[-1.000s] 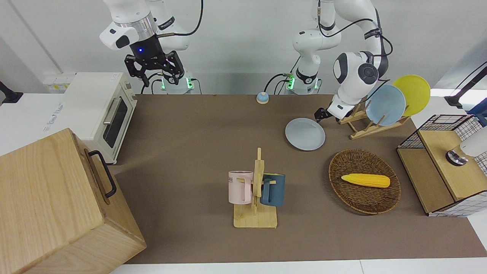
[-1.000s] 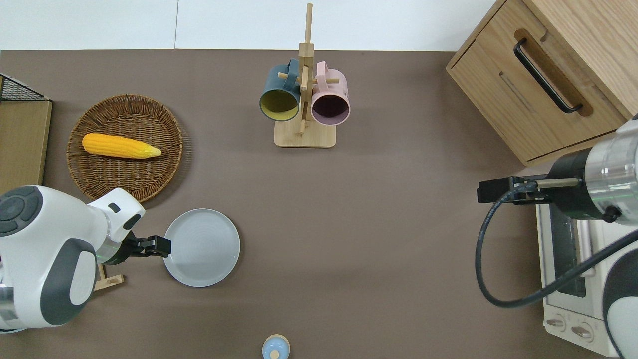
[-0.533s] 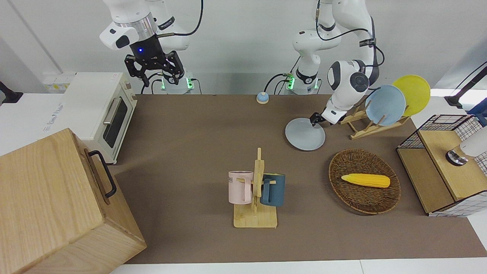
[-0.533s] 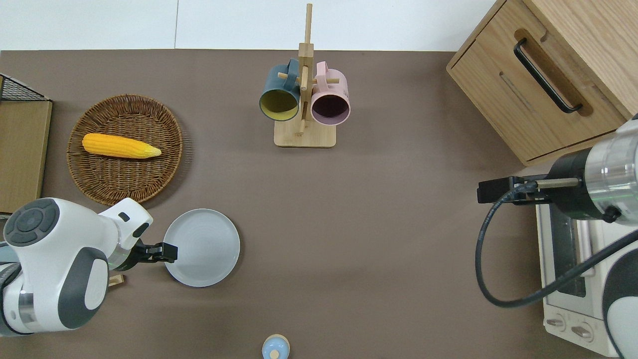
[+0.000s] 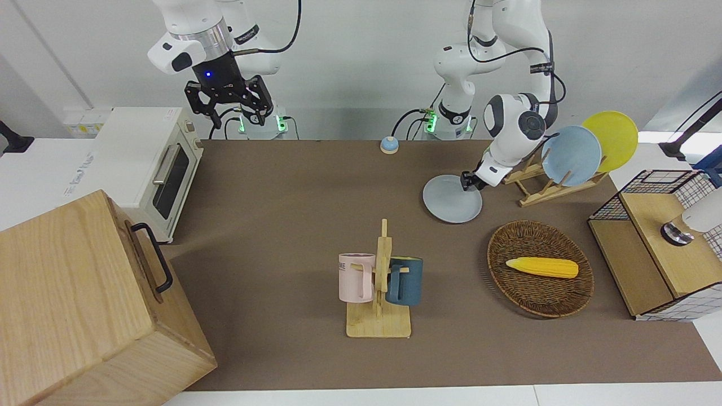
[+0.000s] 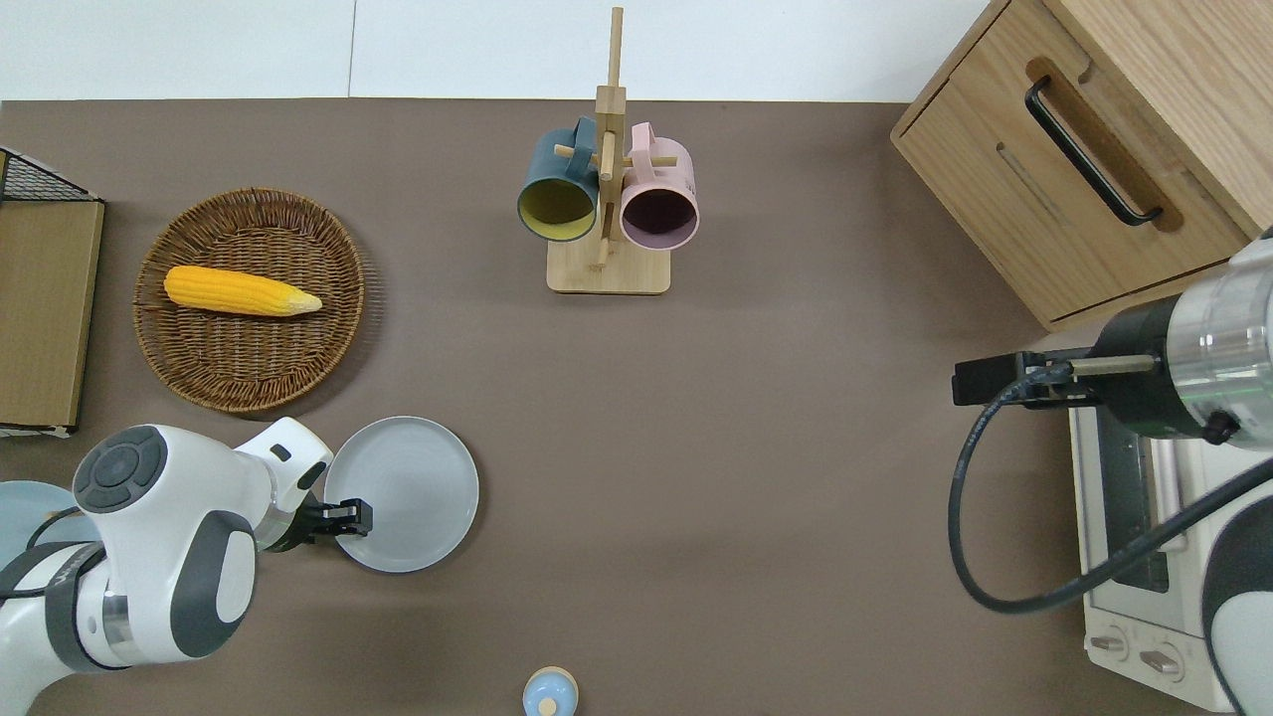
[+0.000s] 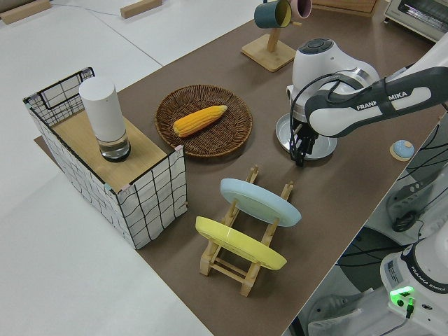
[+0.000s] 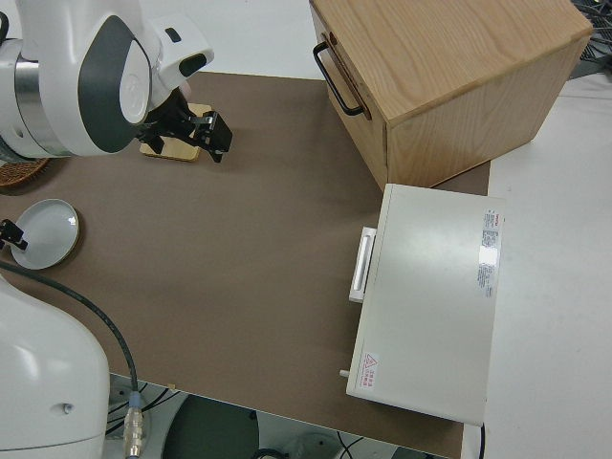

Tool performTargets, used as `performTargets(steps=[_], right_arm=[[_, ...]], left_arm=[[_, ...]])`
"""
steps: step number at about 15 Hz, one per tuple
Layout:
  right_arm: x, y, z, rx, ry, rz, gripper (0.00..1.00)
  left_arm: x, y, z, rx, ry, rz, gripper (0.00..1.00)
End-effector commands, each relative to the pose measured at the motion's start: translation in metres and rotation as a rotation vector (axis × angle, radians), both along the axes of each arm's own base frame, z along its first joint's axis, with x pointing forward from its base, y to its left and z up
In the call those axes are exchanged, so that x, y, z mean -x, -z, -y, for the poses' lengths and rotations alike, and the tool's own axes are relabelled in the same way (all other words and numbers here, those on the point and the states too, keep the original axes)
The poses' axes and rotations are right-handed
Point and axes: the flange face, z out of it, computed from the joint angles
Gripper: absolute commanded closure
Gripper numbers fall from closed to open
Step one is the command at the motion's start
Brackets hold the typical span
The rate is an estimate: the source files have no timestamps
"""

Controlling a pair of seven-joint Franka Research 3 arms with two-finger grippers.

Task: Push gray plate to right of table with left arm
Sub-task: 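Push the gray plate with the left gripper toward the toaster oven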

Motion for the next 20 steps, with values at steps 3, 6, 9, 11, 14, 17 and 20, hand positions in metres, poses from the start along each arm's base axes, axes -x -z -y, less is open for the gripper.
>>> performTargets(steps=[3, 6, 9, 11, 14, 17, 20], right_arm=[[-0.001, -0.003, 0.001, -0.018, 0.004, 0.0, 0.005], [-0.001, -0.003, 0.001, -0.018, 0.004, 0.0, 0.005], [-0.001, -0.003, 0.001, -0.018, 0.004, 0.0, 0.007], [-0.001, -0.003, 0.001, -0.018, 0.004, 0.0, 0.005], [-0.001, -0.003, 0.001, -0.018, 0.004, 0.0, 0.005], [-0.001, -0.003, 0.001, -0.018, 0.004, 0.0, 0.005], [-0.001, -0.003, 0.001, -0.018, 0.004, 0.0, 0.005]], left_arm=[[0.003, 0.003, 0.001, 0.016, -0.015, 0.017, 1.0], [0.003, 0.003, 0.001, 0.016, -0.015, 0.017, 1.0], [0.002, 0.002, 0.002, 0.015, -0.015, 0.023, 1.0], [0.002, 0.004, 0.011, 0.012, -0.015, 0.02, 1.0], [0.003, 0.003, 0.028, 0.002, -0.03, 0.024, 1.0], [0.005, 0.007, 0.056, -0.011, -0.043, 0.023, 1.0], [0.009, 0.008, 0.085, -0.025, -0.072, 0.039, 1.0]])
